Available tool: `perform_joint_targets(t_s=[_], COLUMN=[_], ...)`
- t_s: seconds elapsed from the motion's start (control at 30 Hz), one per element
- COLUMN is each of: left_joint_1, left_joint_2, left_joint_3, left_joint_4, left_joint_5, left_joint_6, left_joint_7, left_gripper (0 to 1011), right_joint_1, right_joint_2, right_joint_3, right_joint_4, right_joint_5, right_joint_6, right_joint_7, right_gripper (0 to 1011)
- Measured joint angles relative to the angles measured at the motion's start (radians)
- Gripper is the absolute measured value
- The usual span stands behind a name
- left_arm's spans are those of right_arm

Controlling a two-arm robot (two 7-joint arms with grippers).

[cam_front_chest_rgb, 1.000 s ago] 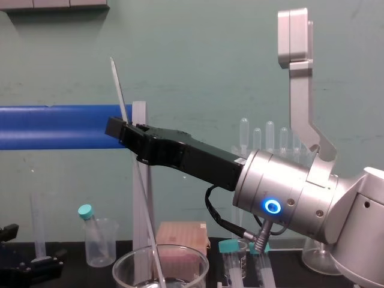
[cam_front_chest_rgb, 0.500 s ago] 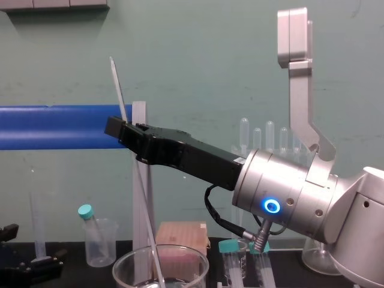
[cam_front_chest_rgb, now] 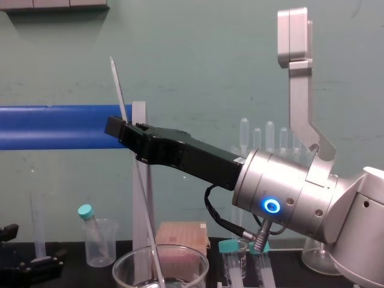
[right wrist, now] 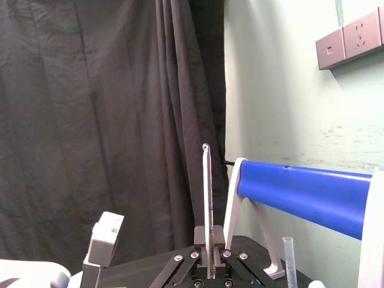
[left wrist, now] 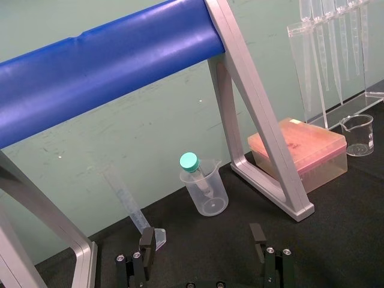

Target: Hold the thermometer with one hand and immerse one end into the beaker, then reinsert it into the test tube rack.

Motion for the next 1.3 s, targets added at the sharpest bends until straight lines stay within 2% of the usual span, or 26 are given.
perform_joint_targets(t_s=[1.3], left_joint_1=[0.0], left_joint_2=[0.0], left_joint_3=[0.0], left_joint_4=[0.0], left_joint_5=[0.0], left_joint_6=[0.0], left_joint_7=[0.0], left_gripper=[1008], right_joint_1=[0.0], right_joint_2=[0.0], right_joint_3=[0.0], right_joint_4=[0.0], right_joint_5=[0.0], right_joint_6=[0.0], right_joint_7=[-0.002], right_gripper=[53])
